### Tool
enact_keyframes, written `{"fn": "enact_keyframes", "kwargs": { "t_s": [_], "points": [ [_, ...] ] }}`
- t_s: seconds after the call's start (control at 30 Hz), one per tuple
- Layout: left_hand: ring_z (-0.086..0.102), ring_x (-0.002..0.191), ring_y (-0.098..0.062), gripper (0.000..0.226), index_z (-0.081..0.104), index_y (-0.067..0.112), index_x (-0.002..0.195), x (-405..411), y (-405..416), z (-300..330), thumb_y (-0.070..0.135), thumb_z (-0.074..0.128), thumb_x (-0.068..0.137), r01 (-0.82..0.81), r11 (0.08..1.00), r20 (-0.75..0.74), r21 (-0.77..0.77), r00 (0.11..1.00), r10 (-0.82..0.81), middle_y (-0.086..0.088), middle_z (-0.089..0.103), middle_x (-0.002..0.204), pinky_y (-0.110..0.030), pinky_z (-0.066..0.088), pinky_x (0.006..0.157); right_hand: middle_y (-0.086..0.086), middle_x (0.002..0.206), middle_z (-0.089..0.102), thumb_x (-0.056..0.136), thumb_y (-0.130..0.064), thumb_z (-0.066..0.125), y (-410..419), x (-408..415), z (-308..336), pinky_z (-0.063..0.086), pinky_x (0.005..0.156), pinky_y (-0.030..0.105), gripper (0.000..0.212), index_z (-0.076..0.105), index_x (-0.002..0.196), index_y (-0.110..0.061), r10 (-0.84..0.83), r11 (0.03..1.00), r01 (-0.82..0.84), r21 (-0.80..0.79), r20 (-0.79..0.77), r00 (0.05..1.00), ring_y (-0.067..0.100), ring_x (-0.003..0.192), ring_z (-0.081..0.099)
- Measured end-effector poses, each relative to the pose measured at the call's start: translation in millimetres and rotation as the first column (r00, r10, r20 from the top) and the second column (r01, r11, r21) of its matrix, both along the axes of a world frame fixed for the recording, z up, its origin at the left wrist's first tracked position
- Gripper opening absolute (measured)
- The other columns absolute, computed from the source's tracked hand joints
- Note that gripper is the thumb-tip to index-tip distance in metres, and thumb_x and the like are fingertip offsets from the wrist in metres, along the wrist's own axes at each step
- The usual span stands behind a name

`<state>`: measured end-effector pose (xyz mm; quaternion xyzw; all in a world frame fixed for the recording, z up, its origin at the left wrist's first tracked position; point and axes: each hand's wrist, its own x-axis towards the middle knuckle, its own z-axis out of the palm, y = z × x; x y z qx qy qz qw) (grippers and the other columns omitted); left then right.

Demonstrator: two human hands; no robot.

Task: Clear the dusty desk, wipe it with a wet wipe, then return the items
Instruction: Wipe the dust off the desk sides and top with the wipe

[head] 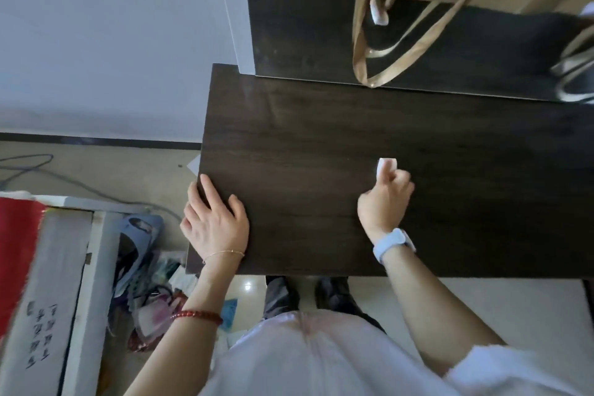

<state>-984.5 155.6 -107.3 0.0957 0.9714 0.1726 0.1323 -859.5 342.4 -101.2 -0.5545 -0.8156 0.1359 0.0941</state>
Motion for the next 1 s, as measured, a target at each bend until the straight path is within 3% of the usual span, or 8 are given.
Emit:
{"fn": "enact_keyframes", "kwargs": {
  "t_s": [0.07,0.17,0.2,0.3,0.37,0.67,0.8,1.0],
  "points": [
    [0.039,0.117,-0.043,0.068,0.026,0.008,0.141,-1,0,-1,0.043,0.022,0.082,0.003,1.0,-0.013,-0.016,1.0,-0.003,-0.021,0.033,0.142,-0.054,0.032,0.094,0.019,0.102,0.052,0.061,0.01,0.045,-31,-31,-2,0.042,0.069,0.041,0.062,0.051,0.12,-0.007,0.291,0.957,-0.292,-0.01,-0.047,0.956,0.038,0.081,0.047],
    [0.034,0.123,-0.041,0.063,0.022,0.011,0.142,-2,0,3,0.041,0.028,0.087,0.001,1.0,0.021,-0.019,1.0,-0.001,-0.018,0.028,0.145,-0.052,0.028,0.098,0.013,0.096,0.055,0.058,0.014,0.051,-70,-34,-3,0.044,0.062,0.038,0.07,0.051,0.123,-0.011,0.728,0.682,-0.73,-0.032,-0.06,0.683,0.033,0.075,0.048],
    [0.032,0.124,-0.04,0.061,0.021,0.012,0.143,-3,0,4,0.039,0.033,0.089,-0.004,1.0,0.037,-0.011,0.999,0.004,-0.016,0.027,0.146,-0.052,0.026,0.1,0.012,0.095,0.054,0.057,0.015,0.051,-62,-29,-2,0.043,0.062,0.038,0.072,0.051,0.124,-0.012,0.739,0.669,-0.742,-0.035,-0.069,0.67,0.032,0.076,0.048],
    [0.03,0.126,-0.038,0.061,0.022,0.015,0.142,-10,-2,7,0.031,0.047,0.09,-0.033,0.998,0.092,0.044,0.995,0.029,-0.014,0.026,0.145,-0.052,0.024,0.102,0.013,0.1,0.048,0.064,0.013,0.044,-11,-30,4,0.043,0.071,0.041,0.065,0.046,0.124,-0.011,0.485,0.872,-0.484,-0.065,-0.001,0.874,0.033,0.084,0.045],
    [0.028,0.127,-0.036,0.062,0.022,0.015,0.142,-17,-6,9,0.031,0.05,0.089,-0.016,0.997,0.121,0.072,0.993,0.007,-0.013,0.026,0.144,-0.051,0.025,0.103,0.016,0.109,0.044,0.072,0.009,0.043,20,-52,7,0.039,0.078,0.038,0.057,0.04,0.126,-0.01,0.382,0.923,-0.376,-0.088,0.077,0.921,0.033,0.093,0.042],
    [0.035,0.123,-0.035,0.059,0.032,0.012,0.139,-27,-25,3,0.033,0.052,0.087,0.103,0.975,0.074,0.197,0.99,-0.12,-0.015,0.036,0.137,-0.046,0.032,0.101,0.016,0.129,0.037,0.083,-0.001,0.045,34,-178,2,0.036,0.086,0.038,0.048,0.036,0.13,-0.007,0.505,0.863,-0.501,-0.063,0.156,0.849,0.035,0.111,0.037],
    [0.039,0.121,-0.031,0.065,0.037,0.01,0.136,-28,-29,3,0.042,0.042,0.08,0.094,0.958,0.064,0.272,0.991,-0.116,-0.013,0.04,0.133,-0.042,0.035,0.099,0.012,0.127,0.04,0.075,0.008,0.042,11,-184,1,0.033,0.081,0.035,0.056,0.041,0.127,-0.012,0.648,0.761,-0.644,-0.079,0.085,0.757,0.033,0.105,0.037],
    [0.047,0.109,-0.007,0.04,0.041,0.015,0.135,-38,-40,15,0.016,0.045,0.095,-0.338,0.742,0.421,0.579,0.903,0.084,-0.001,0.051,0.129,-0.02,0.034,0.093,0.011,0.1,0.054,0.06,0.018,0.049,-63,-116,-1,0.038,0.066,0.036,0.066,0.056,0.118,-0.013,0.831,0.54,-0.84,-0.058,-0.124,0.542,0.033,0.08,0.045]
  ]
}}
